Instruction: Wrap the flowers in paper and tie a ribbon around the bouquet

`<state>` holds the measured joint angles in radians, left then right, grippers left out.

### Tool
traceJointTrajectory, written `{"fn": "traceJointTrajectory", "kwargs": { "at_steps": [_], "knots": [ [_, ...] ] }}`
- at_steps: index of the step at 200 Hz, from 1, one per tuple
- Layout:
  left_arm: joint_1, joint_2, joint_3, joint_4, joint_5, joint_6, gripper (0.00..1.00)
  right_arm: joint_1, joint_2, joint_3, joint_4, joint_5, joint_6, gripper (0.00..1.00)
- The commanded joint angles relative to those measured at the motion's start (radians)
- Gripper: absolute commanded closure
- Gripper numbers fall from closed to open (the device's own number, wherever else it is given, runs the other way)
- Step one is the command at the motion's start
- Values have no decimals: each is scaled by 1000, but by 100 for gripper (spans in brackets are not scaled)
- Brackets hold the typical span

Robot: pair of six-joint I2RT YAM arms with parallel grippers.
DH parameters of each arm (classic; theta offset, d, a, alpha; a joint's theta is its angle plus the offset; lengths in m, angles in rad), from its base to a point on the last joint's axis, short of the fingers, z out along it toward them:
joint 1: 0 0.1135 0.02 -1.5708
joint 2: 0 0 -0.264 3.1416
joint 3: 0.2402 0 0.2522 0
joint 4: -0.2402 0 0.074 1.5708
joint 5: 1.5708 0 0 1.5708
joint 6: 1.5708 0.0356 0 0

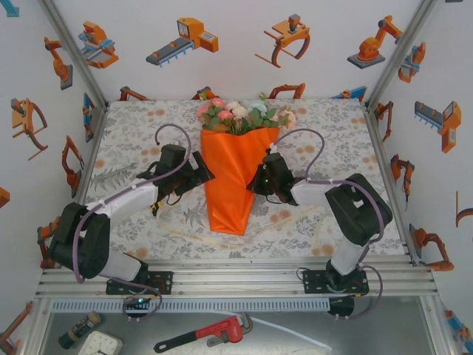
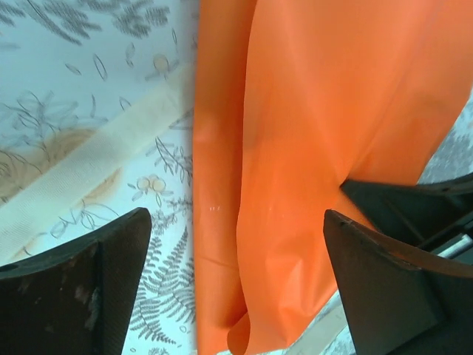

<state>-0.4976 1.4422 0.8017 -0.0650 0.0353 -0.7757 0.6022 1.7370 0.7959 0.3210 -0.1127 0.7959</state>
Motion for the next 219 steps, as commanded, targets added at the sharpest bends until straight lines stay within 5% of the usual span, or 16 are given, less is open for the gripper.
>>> {"fn": "traceJointTrajectory", "kwargs": {
  "at_steps": [1, 42, 68, 99, 152, 219],
  "knots": [
    [-5, 82, 25, -82, 37, 10, 7, 2, -22, 17, 21, 22, -26, 92],
    [0, 243, 69, 71, 136, 2, 15, 2, -18, 19, 20, -2, -24, 92],
    [-1, 297, 61, 152, 261, -46, 38, 2, -31, 13, 11, 1, -26, 92],
    [0, 299, 25, 169, 270, -75, 68, 2, -48, 20, -7, -20, -20, 92],
    [2, 223, 115, 60, 399, -78, 100, 2, -129, 96, -198, -31, -8, 92],
    [-117, 144, 89, -16, 407, -119, 100, 4, -322, 14, -405, -58, 8, 93]
  ]
}}
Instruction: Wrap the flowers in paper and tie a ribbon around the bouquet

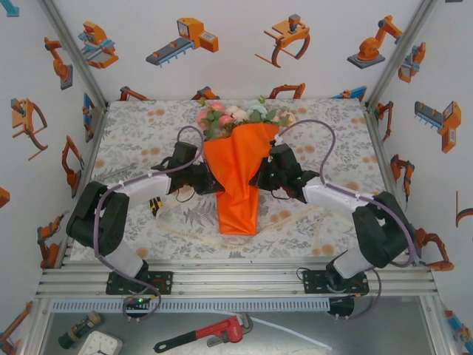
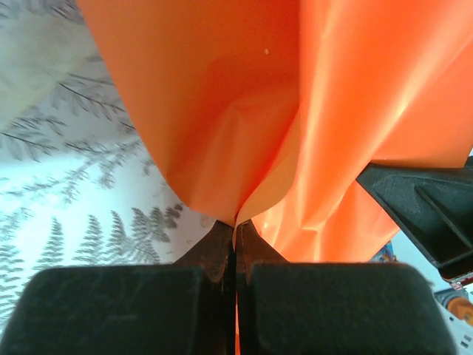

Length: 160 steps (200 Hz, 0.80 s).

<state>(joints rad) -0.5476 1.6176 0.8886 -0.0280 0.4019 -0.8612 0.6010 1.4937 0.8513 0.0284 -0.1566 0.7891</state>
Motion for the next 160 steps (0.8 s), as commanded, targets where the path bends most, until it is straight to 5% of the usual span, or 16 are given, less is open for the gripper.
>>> {"fn": "traceJointTrajectory", "kwargs": {
  "at_steps": [1, 40, 76, 123, 160],
  "knots": [
    [-70, -31, 0, -54, 40, -36, 100, 5, -82, -43, -117, -13, 15, 93],
    [-151, -28, -62, -25, -10, -73, 100, 11, -190, -200, -140, 35, 41, 93],
    [-171, 45, -62, 28, -65, -54, 57, 13, -136, -232, -104, 89, 13, 86],
    [-152, -112, -39, -124, -243, 82, 34, 13, -118, -214, -99, 164, -39, 85],
    [-36, -276, -12, -354, -401, 185, 33, 13, -109, -215, -62, 173, -38, 86]
  ]
}}
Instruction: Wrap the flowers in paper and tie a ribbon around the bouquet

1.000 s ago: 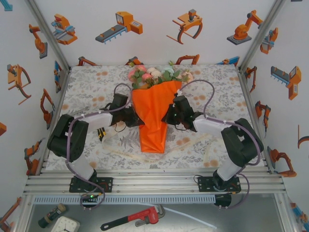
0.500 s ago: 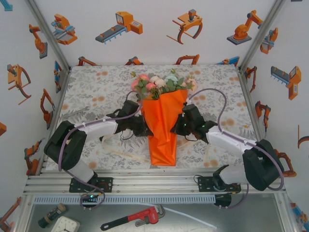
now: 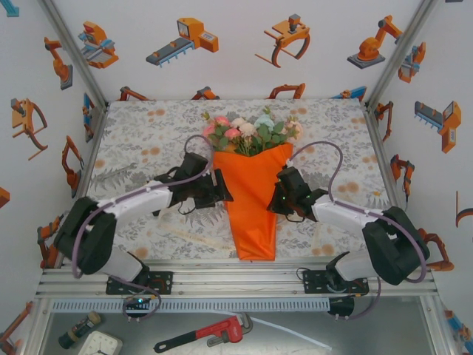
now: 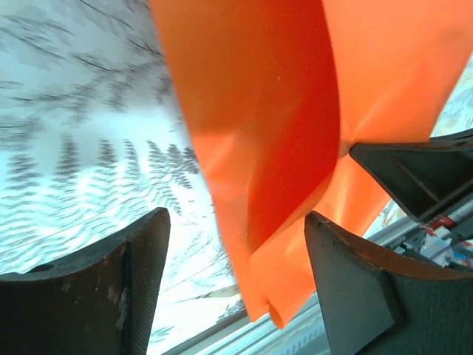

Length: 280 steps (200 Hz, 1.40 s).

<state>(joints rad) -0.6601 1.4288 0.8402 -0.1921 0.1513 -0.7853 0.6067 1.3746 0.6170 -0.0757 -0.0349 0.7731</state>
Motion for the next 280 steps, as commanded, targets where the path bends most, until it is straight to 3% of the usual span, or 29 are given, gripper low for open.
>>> {"fn": "traceJointTrajectory", "kwargs": {
  "at_steps": [1, 23, 52, 112, 141, 165, 189, 218, 251, 280],
  "knots": [
    [81, -88, 37, -195, -153, 114, 33, 8, 10, 20, 44, 51, -23, 86],
    [127, -79, 84, -346, -306, 258, 36, 8, 32, 35, 59, 50, -22, 86],
    [130, 101, 220, -576, -447, 402, 35, 7, 49, 53, 62, 41, -29, 86],
    [135, 295, 273, -721, -578, 333, 29, 8, 73, 67, 79, 27, -38, 87],
    [154, 342, 251, -693, -540, 320, 29, 7, 81, 75, 76, 20, -49, 87],
    [165, 390, 245, -665, -493, 319, 40, 7, 82, 75, 76, 19, -51, 87],
    [173, 412, 258, -651, -485, 317, 60, 6, 77, 74, 73, 22, -48, 87],
    [204, 406, 287, -642, -485, 334, 100, 7, 62, 74, 71, 33, -49, 87],
    [282, 300, 339, -584, -441, 356, 100, 7, 61, 90, 61, 53, -55, 88],
    [481, 155, 350, -469, -264, 320, 100, 3, 60, 99, 33, 122, -52, 89]
  ]
}}
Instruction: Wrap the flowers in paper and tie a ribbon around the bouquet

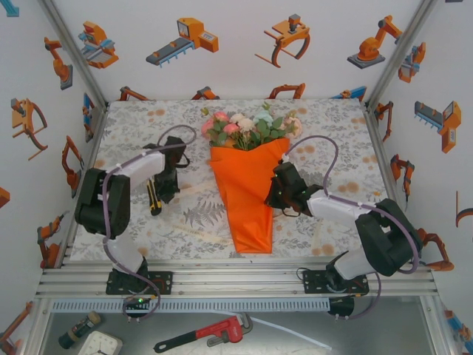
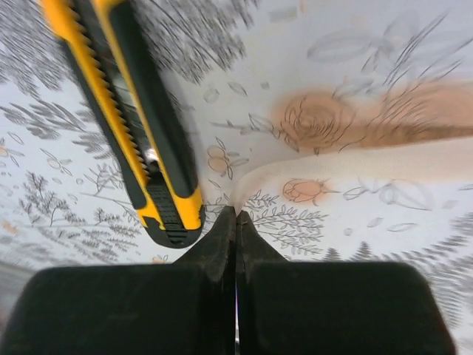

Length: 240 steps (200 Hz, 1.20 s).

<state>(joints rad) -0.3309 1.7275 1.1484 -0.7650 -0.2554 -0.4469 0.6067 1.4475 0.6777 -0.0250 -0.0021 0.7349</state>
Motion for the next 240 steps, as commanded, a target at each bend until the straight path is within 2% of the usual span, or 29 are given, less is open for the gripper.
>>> {"fn": "traceJointTrajectory", "kwargs": {
  "at_steps": [1, 33, 58, 83, 119, 129, 136, 147, 158, 185, 212, 232, 240],
  "knots": [
    [161, -148, 42, 108, 151, -20, 100, 2, -13, 39, -18, 91, -13, 89],
    [424, -245, 9, 264, 455, -125, 100, -22, 7, 45, -18, 101, -13, 90],
    [555, -229, 10, 311, 615, -200, 100, -28, 31, 46, -7, 93, -15, 91],
    [583, -220, -9, 344, 656, -229, 100, -28, 35, 42, 2, 74, -5, 91],
    [624, -206, -11, 345, 596, -245, 100, -29, 15, 26, -2, 49, 21, 91],
    [647, -195, 0, 339, 592, -249, 91, -28, 10, 14, 14, 34, 23, 91],
    [657, -189, 11, 328, 590, -250, 81, -29, 10, 10, 24, 18, 24, 91],
    [658, -195, 15, 333, 604, -252, 55, -29, 15, 13, 29, -2, 27, 91],
    [648, -220, 6, 350, 630, -261, 40, -28, 19, 19, 33, -14, 35, 91],
    [561, -351, -20, 327, 563, -249, 31, -27, 17, 20, 43, -12, 55, 91],
    [360, -474, -102, 331, 539, -228, 26, -28, 38, 31, 38, -29, 55, 89],
    [191, -506, -187, 387, 577, -253, 22, -28, 48, 31, 37, -43, 66, 88],
    [123, -499, -223, 441, 610, -267, 16, -28, 51, 30, 41, -61, 66, 87]
  ]
}}
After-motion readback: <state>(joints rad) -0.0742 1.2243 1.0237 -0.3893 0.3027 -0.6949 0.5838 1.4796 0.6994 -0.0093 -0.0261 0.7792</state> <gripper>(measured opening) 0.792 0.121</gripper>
